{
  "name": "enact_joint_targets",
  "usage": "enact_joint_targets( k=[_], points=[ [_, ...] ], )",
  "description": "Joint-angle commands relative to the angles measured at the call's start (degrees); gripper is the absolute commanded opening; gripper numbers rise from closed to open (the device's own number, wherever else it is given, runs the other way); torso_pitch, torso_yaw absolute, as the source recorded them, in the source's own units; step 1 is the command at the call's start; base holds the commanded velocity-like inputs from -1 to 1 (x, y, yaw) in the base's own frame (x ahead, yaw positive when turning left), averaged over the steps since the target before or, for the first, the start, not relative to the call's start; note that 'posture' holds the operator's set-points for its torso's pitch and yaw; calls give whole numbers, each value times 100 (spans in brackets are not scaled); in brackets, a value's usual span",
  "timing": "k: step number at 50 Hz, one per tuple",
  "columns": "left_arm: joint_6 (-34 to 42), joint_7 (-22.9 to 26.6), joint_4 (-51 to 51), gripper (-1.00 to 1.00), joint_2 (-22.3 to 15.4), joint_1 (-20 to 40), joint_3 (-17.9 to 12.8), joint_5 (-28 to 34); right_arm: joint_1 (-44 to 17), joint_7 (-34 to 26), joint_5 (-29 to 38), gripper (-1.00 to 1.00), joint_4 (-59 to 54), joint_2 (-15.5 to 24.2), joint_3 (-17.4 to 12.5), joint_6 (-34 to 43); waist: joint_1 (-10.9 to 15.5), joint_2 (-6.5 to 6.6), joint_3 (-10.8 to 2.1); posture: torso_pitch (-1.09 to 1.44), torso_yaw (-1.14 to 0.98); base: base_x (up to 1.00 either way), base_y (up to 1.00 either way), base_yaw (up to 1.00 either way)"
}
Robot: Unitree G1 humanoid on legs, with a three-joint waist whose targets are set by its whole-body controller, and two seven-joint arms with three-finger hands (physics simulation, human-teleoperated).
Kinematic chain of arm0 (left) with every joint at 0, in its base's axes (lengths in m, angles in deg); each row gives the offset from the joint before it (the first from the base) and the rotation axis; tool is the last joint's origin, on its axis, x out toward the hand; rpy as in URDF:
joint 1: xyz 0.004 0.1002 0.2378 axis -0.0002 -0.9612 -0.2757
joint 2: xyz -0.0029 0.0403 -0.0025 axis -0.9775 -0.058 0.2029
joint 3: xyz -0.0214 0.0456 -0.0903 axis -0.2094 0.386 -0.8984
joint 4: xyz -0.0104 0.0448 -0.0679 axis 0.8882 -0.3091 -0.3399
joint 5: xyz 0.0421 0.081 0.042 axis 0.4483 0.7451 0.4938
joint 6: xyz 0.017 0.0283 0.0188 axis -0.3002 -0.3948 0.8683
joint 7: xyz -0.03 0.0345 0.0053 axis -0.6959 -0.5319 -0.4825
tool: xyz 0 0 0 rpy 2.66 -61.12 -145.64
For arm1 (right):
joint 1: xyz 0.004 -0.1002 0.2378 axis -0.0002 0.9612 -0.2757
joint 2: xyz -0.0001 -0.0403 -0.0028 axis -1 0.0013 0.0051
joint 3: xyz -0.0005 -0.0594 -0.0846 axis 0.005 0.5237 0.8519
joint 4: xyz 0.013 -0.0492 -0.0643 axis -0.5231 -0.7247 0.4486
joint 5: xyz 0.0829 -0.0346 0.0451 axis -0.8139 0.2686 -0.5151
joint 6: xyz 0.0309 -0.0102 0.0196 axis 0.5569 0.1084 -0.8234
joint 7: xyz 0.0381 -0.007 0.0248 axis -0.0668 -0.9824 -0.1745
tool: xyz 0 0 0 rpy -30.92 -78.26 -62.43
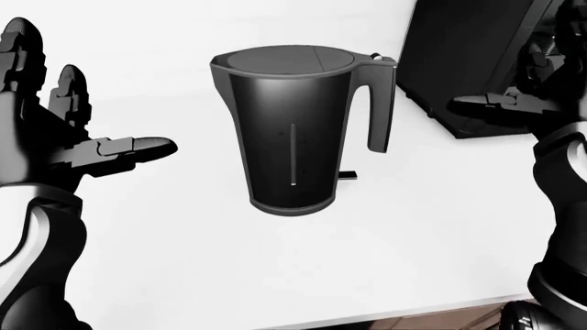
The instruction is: Press the button to open the lid of the electric kettle.
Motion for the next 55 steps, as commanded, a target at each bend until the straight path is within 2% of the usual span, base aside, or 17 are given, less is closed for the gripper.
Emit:
enact_joint_targets(
  k=[1, 8, 16, 26, 38, 55],
  points=[
    [-130, -6, 131, 100, -93, 142, -70, -5, -307, 37, 110, 100, 107, 46, 27, -34, 5, 3, -96, -15, 0, 0, 0, 0],
    [-123, -16, 140, 100, -99, 140, -97, -18, -786, 109, 261, 100, -46, 0, 174, 133, 13, 24, -92, -15, 0, 0, 0, 0],
    [-118, -62, 127, 100, -140, 172, -107, -84, -1169, 222, 160, 100, -213, 33, 188, 314, 16, 32, -87, -15, 0, 0, 0, 0],
    [-140, -89, 119, 100, -139, 161, -70, -88, -1730, 362, 184, 100, -604, 94, 400, 379, 5, 54, -67, -15, 0, 0, 0, 0],
    [-90, -118, 126, 100, -157, 215, -72, -116, -2159, 191, 582, 100, -937, -94, 708, 342, -2, 74, -37, -15, 0, 0, 0, 0],
    [-119, -132, 127, 100, -166, 182, -69, -143, -2611, -165, 1199, 100, -1443, -475, 975, 46, -16, 121, -37, -15, 0, 0, 0, 0]
  ],
)
